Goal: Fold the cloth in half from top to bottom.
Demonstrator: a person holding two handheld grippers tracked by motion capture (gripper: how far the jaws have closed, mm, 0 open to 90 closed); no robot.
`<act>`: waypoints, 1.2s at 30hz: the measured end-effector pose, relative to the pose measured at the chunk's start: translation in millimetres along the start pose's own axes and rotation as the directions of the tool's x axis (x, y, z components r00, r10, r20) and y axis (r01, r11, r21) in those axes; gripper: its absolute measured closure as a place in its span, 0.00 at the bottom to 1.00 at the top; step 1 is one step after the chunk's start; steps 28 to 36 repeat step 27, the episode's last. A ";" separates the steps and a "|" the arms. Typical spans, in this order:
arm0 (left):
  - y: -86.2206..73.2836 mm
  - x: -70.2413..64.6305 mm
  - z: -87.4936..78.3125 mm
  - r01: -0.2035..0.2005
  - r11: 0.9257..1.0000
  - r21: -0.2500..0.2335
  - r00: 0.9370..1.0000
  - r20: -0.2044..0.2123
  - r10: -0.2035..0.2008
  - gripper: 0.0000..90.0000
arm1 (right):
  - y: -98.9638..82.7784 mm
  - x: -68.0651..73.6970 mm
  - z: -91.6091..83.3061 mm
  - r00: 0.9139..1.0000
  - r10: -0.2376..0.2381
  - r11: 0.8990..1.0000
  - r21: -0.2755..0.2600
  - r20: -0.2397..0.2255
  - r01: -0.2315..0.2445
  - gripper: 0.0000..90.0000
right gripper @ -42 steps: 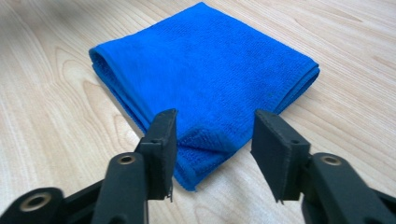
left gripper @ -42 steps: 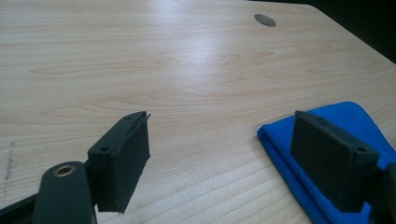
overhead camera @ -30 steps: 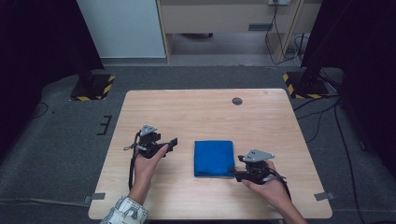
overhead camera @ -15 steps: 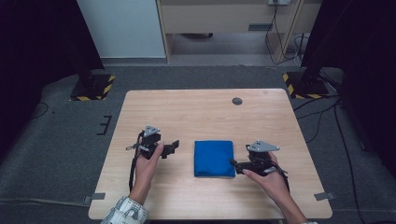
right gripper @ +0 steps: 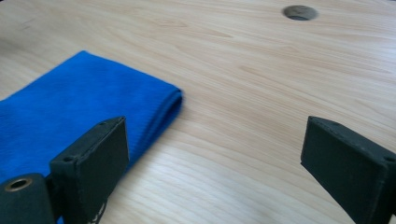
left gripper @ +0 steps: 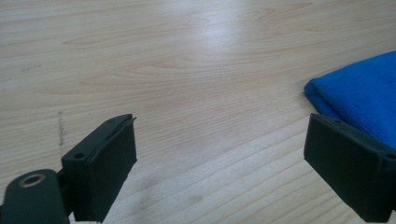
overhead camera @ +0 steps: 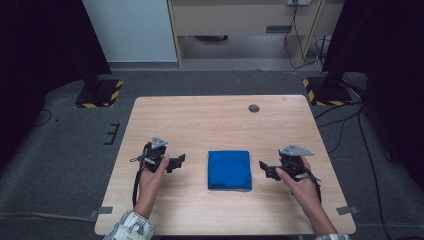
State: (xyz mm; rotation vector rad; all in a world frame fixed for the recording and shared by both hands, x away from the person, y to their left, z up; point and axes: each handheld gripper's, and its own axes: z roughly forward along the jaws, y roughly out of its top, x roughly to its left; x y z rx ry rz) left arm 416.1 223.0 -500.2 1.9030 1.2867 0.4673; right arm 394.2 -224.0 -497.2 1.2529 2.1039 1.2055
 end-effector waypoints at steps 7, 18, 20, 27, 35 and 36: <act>-8.8 7.8 11.2 -0.046 0.996 0.070 0.998 -0.032 0.049 0.10 | -9.3 -32.5 1.8 0.996 0.058 0.997 0.042 0.072 -0.061 0.09; -20.1 13.6 26.1 -0.077 0.990 0.119 0.995 -0.061 0.084 0.08 | -31.0 -60.3 16.4 0.978 0.091 0.978 0.167 0.187 -0.123 0.09; -21.0 11.6 27.5 -0.094 0.988 0.121 0.992 -0.068 0.103 0.07 | -31.4 -60.4 17.2 0.977 0.078 0.979 0.168 0.198 -0.112 0.09; -22.3 10.6 29.8 -0.101 0.989 0.109 0.992 -0.064 0.108 0.02 | -31.9 -58.3 19.2 0.975 0.052 0.980 0.177 0.215 -0.091 0.08; -22.3 10.6 29.8 -0.101 0.989 0.109 0.992 -0.064 0.108 0.02 | -31.9 -58.3 19.2 0.975 0.052 0.980 0.177 0.215 -0.091 0.08; -22.3 10.6 29.8 -0.101 0.989 0.109 0.992 -0.064 0.108 0.02 | -31.9 -58.3 19.2 0.975 0.052 0.980 0.177 0.215 -0.091 0.08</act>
